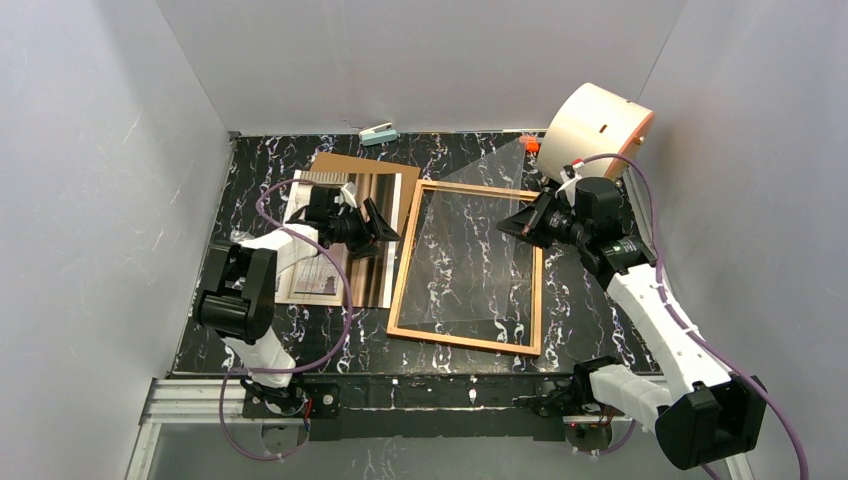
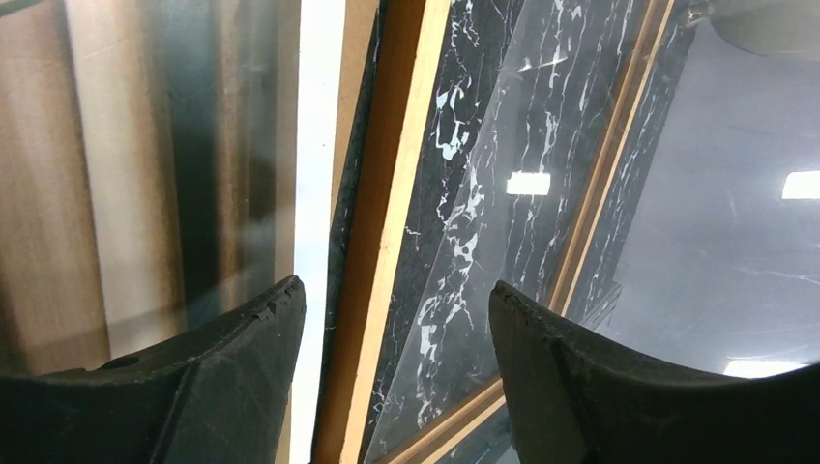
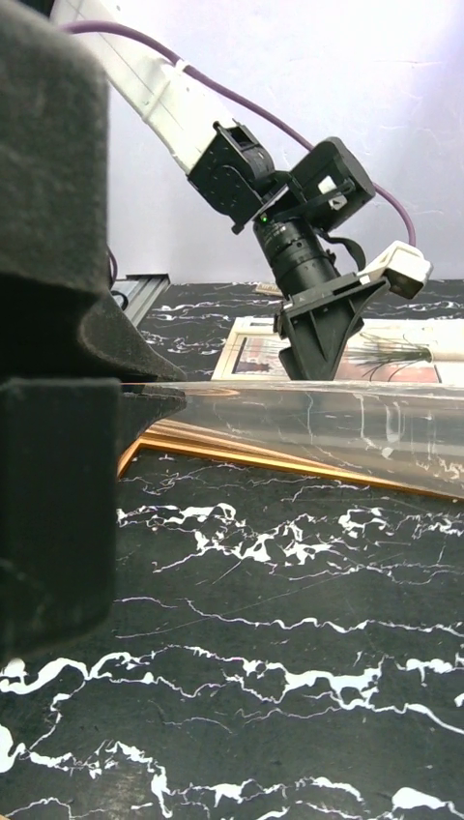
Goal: Put the photo into the frame
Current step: Place the photo frame item in the photo frame.
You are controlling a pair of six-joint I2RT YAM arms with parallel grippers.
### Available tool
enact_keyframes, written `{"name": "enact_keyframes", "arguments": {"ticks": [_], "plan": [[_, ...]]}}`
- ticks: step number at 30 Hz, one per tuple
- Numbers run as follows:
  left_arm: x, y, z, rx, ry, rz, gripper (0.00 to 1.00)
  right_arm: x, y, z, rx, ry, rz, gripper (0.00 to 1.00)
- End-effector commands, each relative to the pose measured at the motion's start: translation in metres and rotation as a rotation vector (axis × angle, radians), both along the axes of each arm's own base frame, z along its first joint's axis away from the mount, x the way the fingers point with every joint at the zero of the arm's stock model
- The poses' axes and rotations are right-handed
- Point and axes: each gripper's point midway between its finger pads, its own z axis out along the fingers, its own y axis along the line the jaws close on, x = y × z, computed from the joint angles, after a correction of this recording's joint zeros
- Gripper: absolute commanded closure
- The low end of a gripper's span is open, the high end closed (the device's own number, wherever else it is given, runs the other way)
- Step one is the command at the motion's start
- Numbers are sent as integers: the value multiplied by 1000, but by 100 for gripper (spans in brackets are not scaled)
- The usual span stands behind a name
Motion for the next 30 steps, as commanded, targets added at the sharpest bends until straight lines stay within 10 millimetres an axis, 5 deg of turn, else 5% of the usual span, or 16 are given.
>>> {"name": "enact_keyframes", "arguments": {"ticks": [1, 30], "plan": [[8, -6, 4, 22, -32, -29, 34, 8, 4, 43, 11, -149, 44, 99], [2, -18, -21, 90, 17, -74, 55, 20, 12, 28, 33, -66, 72, 99]]}}
